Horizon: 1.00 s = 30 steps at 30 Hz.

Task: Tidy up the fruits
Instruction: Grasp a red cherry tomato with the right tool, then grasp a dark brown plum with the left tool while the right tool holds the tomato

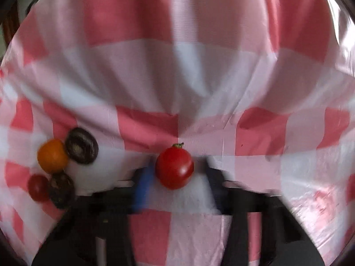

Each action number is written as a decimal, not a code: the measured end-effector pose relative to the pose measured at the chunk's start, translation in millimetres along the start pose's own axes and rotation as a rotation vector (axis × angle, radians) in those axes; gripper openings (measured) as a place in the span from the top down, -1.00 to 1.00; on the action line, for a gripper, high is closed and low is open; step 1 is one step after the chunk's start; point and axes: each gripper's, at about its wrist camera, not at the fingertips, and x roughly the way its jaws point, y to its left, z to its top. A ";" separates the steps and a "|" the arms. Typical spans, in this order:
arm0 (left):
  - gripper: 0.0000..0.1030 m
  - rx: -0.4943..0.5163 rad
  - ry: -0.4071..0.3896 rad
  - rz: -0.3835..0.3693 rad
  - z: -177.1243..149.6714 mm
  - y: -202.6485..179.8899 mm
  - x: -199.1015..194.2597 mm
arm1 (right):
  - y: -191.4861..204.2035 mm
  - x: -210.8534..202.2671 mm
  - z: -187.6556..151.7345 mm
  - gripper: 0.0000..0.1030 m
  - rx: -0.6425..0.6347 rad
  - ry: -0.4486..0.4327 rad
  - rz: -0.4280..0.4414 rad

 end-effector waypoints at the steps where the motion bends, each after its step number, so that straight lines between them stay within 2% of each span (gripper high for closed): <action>1: -0.97 -0.001 0.001 0.001 0.2 0.3 0.2 | -5.9 -6.8 -4.6 0.39 0.026 -0.005 0.020; 5: -0.97 0.001 0.002 -0.001 0.2 0.4 -0.9 | -37.4 -55.0 -43.8 0.39 0.121 -0.076 0.123; 8: -0.97 0.006 0.004 -0.007 -0.2 -0.7 -0.5 | -62.1 -82.0 -78.5 0.39 0.172 -0.111 0.160; 11: -0.97 0.009 0.008 -0.011 -0.8 -1.1 -0.5 | -82.0 -93.8 -98.7 0.39 0.210 -0.131 0.182; 15: -0.97 0.027 0.030 -0.028 -1.3 -3.7 1.1 | -96.6 -86.8 -97.2 0.38 0.281 -0.142 0.220; 18: -0.97 0.026 0.040 -0.037 -2.0 -5.2 1.6 | -114.5 -84.4 -102.1 0.38 0.350 -0.138 0.297; 22: -0.97 -0.002 0.103 -0.038 3.0 -15.3 21.5 | -118.6 -87.4 -102.9 0.38 0.376 -0.164 0.313; 24: -0.97 0.022 0.115 -0.006 6.4 -31.6 38.1 | -120.5 -87.8 -102.6 0.38 0.394 -0.176 0.313; 30: -0.96 0.206 0.192 0.036 10.8 -109.2 104.6 | -125.1 -87.0 -103.8 0.38 0.412 -0.178 0.312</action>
